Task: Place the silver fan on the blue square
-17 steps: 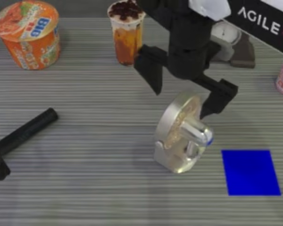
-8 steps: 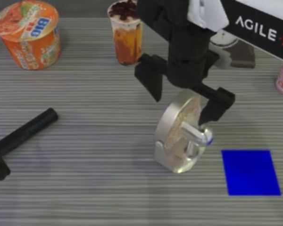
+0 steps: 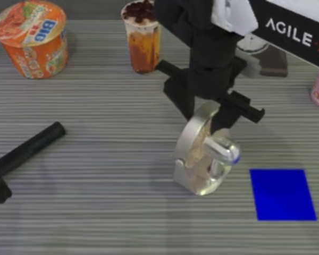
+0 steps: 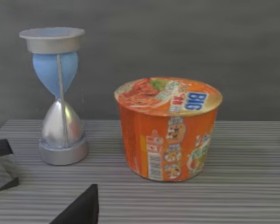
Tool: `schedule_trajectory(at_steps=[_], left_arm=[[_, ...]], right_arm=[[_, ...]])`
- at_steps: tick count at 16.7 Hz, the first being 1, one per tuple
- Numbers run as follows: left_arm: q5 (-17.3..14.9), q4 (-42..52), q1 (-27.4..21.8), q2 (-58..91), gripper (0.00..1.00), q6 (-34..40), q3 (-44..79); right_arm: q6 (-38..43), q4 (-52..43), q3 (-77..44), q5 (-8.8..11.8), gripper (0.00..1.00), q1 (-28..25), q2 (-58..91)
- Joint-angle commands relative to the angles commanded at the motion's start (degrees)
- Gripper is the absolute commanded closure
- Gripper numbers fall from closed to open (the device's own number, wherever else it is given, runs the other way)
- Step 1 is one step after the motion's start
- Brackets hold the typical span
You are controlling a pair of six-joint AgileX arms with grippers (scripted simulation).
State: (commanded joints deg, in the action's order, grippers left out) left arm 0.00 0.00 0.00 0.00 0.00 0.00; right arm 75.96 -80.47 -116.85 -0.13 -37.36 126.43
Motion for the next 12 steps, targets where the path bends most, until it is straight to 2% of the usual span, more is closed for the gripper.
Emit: schedule_trajectory(at_steps=[4,12], left_arm=[[0.0,0.0,0.0,0.0,0.0,0.0,0.0],[0.0,0.0,0.0,0.0,0.0,0.0,0.0]], right_arm=[[0.0,0.0,0.0,0.0,0.98,0.0,0.0],[0.0,0.0,0.0,0.0,1.0,0.0,0.0]])
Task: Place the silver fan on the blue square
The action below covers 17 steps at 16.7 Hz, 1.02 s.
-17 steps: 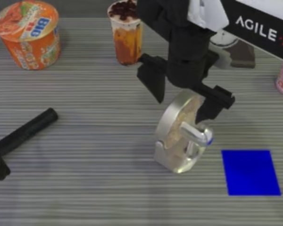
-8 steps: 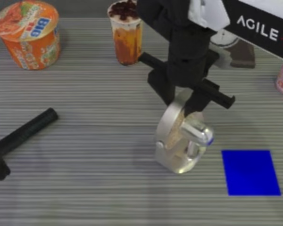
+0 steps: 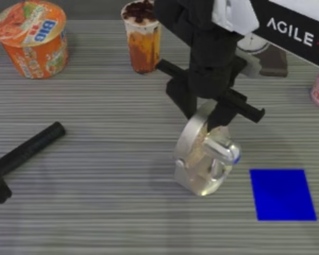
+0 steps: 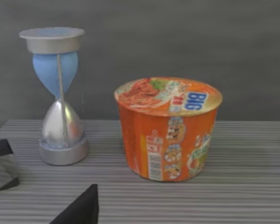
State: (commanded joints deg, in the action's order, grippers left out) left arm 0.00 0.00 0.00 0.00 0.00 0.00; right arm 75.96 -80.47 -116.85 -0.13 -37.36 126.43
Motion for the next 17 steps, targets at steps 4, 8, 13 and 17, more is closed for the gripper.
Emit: schedule_trajectory(at_steps=[4,8,13,17], left_arm=[[0.0,0.0,0.0,0.0,0.0,0.0,0.0],[0.0,0.0,0.0,0.0,0.0,0.0,0.0],[0.0,0.0,0.0,0.0,0.0,0.0,0.0],[0.0,0.0,0.0,0.0,0.0,0.0,0.0]], right_arm=[[0.27,-2.18,-2.36,-0.02,1.0,0.15,0.41],[0.26,-9.65,-12.46,-0.04,1.0,-0.12,2.2],[0.0,-13.64,-16.8,-0.03,1.0,-0.32,2.98],[-0.48,-13.61,-16.41,0.13,1.0,-0.03,2.6]])
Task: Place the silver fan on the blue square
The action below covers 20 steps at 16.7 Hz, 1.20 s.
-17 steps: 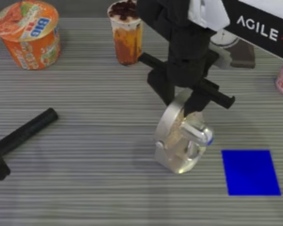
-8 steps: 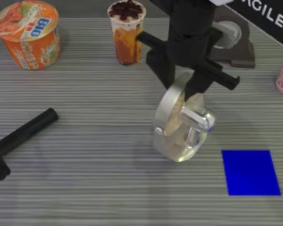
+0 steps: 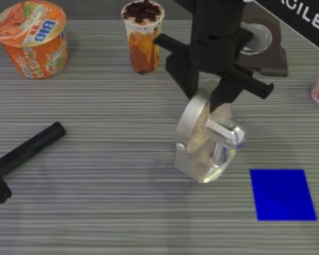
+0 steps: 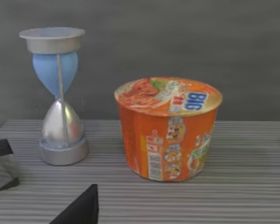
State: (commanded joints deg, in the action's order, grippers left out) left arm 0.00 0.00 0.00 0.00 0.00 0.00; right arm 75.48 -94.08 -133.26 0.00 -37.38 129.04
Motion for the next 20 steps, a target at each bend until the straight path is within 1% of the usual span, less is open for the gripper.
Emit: schedule_trajectory(at_steps=[2,4,6,8,10,14,17,20], left_arm=[[0.0,0.0,0.0,0.0,0.0,0.0,0.0],[0.0,0.0,0.0,0.0,0.0,0.0,0.0],[0.0,0.0,0.0,0.0,0.0,0.0,0.0],[0.0,0.0,0.0,0.0,0.0,0.0,0.0],[0.0,0.0,0.0,0.0,0.0,0.0,0.0],[0.0,0.0,0.0,0.0,0.0,0.0,0.0],[0.0,0.0,0.0,0.0,0.0,0.0,0.0],[0.0,0.0,0.0,0.0,0.0,0.0,0.0]], right_arm=[[-2.95,-0.65,1.33,0.66,1.0,0.14,-0.73],[-8.33,-1.45,3.65,1.66,1.0,0.54,-2.22],[-16.11,-2.11,6.79,2.81,1.0,1.18,-4.45],[-26.27,-2.42,10.59,3.93,1.0,2.02,-7.29],[-38.69,-2.3,14.92,4.91,1.0,3.02,-10.64],[-67.57,-0.44,24.65,6.03,1.0,5.34,-18.24],[-89.57,2.38,32.36,5.84,1.0,7.22,-24.1],[-109.38,6.0,39.83,4.84,1.0,9.11,-29.5]])
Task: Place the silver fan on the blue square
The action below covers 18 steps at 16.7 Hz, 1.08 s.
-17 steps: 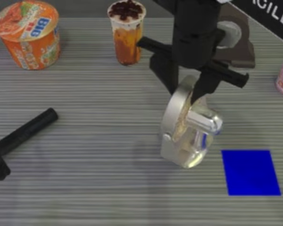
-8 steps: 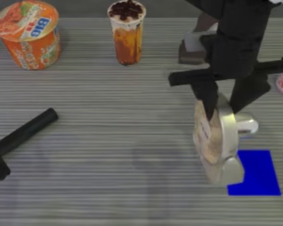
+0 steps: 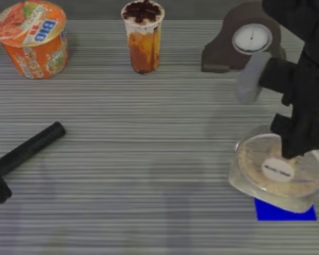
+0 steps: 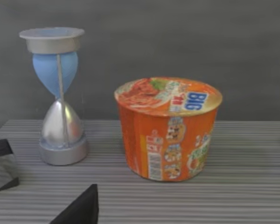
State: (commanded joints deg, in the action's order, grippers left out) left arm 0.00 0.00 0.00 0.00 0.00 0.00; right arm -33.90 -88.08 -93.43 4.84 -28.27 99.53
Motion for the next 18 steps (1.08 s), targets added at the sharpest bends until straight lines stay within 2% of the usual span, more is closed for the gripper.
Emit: schedule_trajectory(at_steps=[4,7,10,15,18], left_arm=[[0.0,0.0,0.0,0.0,0.0,0.0,0.0],[0.0,0.0,0.0,0.0,0.0,0.0,0.0],[0.0,0.0,0.0,0.0,0.0,0.0,0.0],[0.0,0.0,0.0,0.0,0.0,0.0,0.0],[0.0,0.0,0.0,0.0,0.0,0.0,0.0]], right_arm=[[-19.59,4.89,8.46,-2.05,1.0,2.22,-5.61],[-28.05,7.73,12.9,-3.52,1.0,3.39,-8.25],[-31.16,8.98,14.78,-4.21,1.0,3.9,-9.31],[-30.98,9.08,14.84,-4.12,1.0,3.64,-9.09],[-30.83,12.74,17.99,-4.18,1.0,4.0,-8.95]])
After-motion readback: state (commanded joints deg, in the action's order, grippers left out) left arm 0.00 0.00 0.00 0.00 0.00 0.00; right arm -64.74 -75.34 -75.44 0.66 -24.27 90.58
